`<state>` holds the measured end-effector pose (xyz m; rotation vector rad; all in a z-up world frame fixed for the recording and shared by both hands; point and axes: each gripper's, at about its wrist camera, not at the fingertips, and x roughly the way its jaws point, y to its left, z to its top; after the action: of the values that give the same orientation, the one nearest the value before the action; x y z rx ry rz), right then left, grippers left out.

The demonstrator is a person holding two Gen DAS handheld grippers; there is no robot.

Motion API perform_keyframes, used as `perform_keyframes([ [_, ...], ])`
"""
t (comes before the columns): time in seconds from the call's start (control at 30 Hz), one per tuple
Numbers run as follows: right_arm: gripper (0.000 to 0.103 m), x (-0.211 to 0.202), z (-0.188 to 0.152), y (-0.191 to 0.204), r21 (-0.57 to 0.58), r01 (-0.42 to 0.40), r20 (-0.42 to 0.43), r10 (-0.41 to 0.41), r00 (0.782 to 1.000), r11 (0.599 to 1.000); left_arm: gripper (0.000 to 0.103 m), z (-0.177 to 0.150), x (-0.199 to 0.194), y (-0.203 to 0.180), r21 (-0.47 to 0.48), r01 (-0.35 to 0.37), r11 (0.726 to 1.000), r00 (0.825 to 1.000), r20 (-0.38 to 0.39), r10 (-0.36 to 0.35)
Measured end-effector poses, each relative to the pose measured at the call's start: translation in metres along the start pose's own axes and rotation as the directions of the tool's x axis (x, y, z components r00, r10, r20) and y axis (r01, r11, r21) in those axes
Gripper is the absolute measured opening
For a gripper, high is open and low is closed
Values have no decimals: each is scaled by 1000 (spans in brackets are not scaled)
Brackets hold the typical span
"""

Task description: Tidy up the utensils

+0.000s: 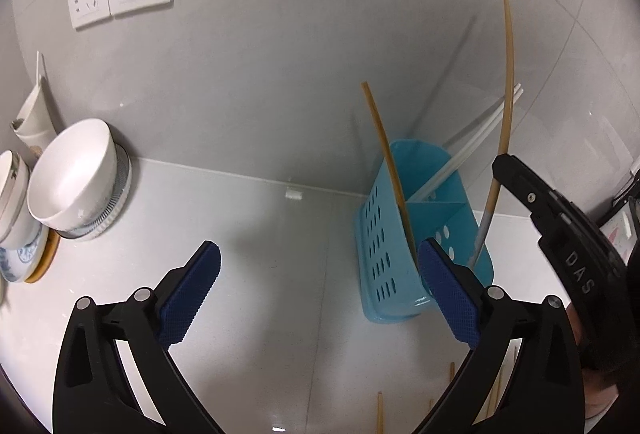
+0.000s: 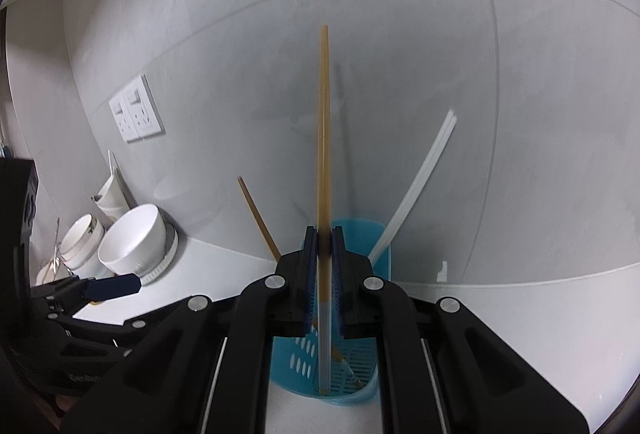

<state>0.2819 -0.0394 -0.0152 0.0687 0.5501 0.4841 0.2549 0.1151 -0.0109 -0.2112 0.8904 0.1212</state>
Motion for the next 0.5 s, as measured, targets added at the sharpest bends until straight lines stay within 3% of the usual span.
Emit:
perform_keyframes([
  [0.5, 10, 8, -10, 7, -47, 26, -66, -29, 997, 999, 97, -3, 4, 3, -7, -12, 1000, 1000, 3, 12],
])
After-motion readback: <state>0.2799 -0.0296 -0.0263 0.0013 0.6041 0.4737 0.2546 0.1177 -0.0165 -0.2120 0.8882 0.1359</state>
